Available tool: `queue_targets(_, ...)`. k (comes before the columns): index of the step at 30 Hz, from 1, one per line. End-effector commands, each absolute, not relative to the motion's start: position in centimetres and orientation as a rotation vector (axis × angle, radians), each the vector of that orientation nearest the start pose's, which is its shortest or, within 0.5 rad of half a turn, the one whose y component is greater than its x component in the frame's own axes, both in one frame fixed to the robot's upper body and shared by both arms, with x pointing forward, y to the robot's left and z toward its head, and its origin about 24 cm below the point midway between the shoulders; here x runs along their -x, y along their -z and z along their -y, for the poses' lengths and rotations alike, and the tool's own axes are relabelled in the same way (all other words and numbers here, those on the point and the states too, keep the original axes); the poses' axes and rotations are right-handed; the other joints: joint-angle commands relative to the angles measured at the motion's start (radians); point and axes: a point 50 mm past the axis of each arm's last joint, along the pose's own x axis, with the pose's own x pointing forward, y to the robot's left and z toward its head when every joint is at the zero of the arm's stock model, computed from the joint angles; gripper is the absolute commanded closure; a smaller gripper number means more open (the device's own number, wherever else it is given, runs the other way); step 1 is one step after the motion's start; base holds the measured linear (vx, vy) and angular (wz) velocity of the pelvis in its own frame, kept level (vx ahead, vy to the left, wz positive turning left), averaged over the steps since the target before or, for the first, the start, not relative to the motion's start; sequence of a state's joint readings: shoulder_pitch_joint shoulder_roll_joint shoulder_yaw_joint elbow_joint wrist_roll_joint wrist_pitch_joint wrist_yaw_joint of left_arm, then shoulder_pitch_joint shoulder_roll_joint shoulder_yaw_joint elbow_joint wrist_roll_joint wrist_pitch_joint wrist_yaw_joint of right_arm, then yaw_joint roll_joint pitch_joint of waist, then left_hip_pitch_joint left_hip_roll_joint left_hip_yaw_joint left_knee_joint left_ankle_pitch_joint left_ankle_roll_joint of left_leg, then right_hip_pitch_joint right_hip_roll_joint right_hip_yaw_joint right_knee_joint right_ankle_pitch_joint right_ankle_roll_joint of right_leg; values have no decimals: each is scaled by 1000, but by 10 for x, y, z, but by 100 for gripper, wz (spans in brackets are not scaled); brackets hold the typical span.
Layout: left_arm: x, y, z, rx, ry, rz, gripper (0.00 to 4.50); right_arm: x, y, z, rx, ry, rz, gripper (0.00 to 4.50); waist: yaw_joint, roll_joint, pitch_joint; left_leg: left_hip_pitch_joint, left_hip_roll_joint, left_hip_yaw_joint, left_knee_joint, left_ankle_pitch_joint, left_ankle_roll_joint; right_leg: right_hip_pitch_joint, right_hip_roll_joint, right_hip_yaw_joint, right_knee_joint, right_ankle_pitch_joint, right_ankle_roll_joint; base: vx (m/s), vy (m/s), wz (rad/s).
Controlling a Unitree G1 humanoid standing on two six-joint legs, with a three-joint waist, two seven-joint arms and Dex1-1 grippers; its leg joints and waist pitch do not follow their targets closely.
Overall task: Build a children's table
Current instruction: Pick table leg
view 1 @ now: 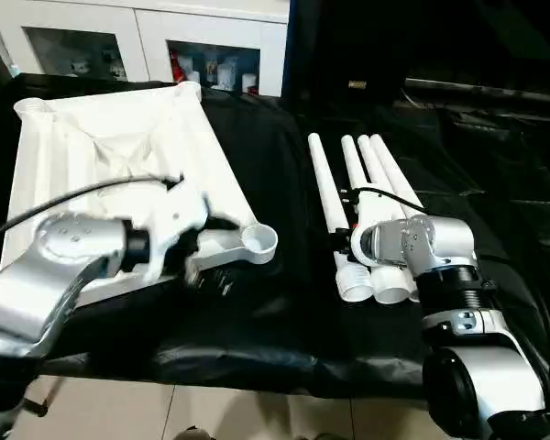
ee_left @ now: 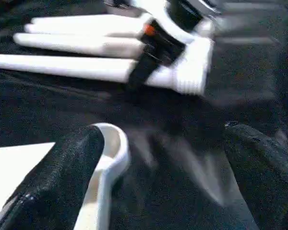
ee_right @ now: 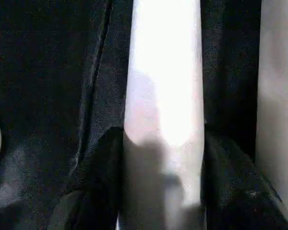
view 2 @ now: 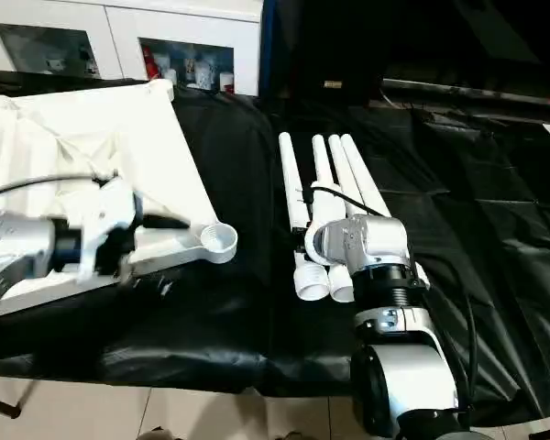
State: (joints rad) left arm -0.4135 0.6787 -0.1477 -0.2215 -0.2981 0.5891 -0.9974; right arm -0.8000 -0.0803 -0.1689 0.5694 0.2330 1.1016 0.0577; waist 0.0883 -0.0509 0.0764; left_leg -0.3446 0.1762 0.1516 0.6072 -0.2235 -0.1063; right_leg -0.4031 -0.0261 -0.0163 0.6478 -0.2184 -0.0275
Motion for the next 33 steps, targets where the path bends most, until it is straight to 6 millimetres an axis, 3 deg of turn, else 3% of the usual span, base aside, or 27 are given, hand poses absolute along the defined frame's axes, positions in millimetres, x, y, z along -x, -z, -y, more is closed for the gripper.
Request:
queue_targets(1,-286,-154,-162,-388,1054,-211,0,-355,-72,118,-228,-238,-831,263,3,11,-79,-5,29,2,-68,68,-60,75,-89,47,-50,132,-174,0,0,0)
queue_targets(4,-294,-158,-157,-360,1004,-164,0,-362,-83,118,-217,-262,-676,264,6,5,-80,-8,32,3,-66,64,-44,75,-93,47,-51,126,-177,0,0,0)
queue_targets(6,-306,-166,-148,-284,927,-77,0,-367,-101,119,-214,-303,-485,264,11,5,-83,-3,34,5,-62,62,-29,73,-94,47,-52,137,-189,0,0,0)
queue_targets(7,-307,-166,-148,-279,926,-74,0,-367,-101,120,-215,-305,-480,264,10,4,-84,-5,34,3,-63,71,-24,76,-94,46,-49,145,-193,0,0,0)
queue_targets(8,-316,-175,-138,-156,893,-32,0,-367,-119,126,-327,-386,-392,264,9,1,-82,-8,30,5,-63,68,-19,77,-90,46,-50,145,-190,0,0,0)
queue_targets(10,-320,-178,-135,-124,865,-17,0,-366,-125,128,-393,-428,-368,264,11,0,-81,-8,32,3,-63,40,-6,77,-91,47,-53,127,-191,0,0,0)
queue_targets(11,-325,-186,-126,-10,861,-9,0,-362,-138,132,-494,-530,-312,264,15,-2,-83,-7,31,4,-61,36,4,77,-91,47,-54,124,-193,0,0,0)
queue_targets(14,-327,-199,-112,174,940,-13,0,-351,-154,137,-560,-700,-244,264,26,-5,-84,-11,29,2,-56,51,25,80,-91,44,-55,128,-214,0,0,0)
queue_targets(18,-327,-222,-86,379,1054,13,0,-325,-174,144,-534,-967,-101,264,37,-16,-83,-16,28,4,-52,60,57,83,-91,43,-61,112,-222,0,0,0)
queue_targets(21,-328,-230,-75,461,1073,9,0,-313,-181,147,-516,-1066,-55,264,42,-21,-82,-17,29,3,-49,56,75,81,-92,42,-64,86,-223,0,0,0)
queue_targets(25,-327,-237,-66,547,1110,0,0,-304,-184,152,-517,-1129,-47,264,40,-26,-79,-19,25,2,-51,49,69,82,-90,41,-75,-13,-194,0,0,0)
queue_targets(27,-325,-240,-62,598,1144,-13,0,-299,-183,153,-497,-1156,-57,264,42,-25,-78,-17,27,2,-51,42,68,75,-90,40,-81,-68,-179,0,0,0)
queue_targets(33,-322,-237,-59,607,1157,-49,0,-296,-180,148,-473,-1189,-67,264,46,-21,-78,-16,29,-1,-51,45,62,71,-90,39,-83,-89,-160,0,0,0)
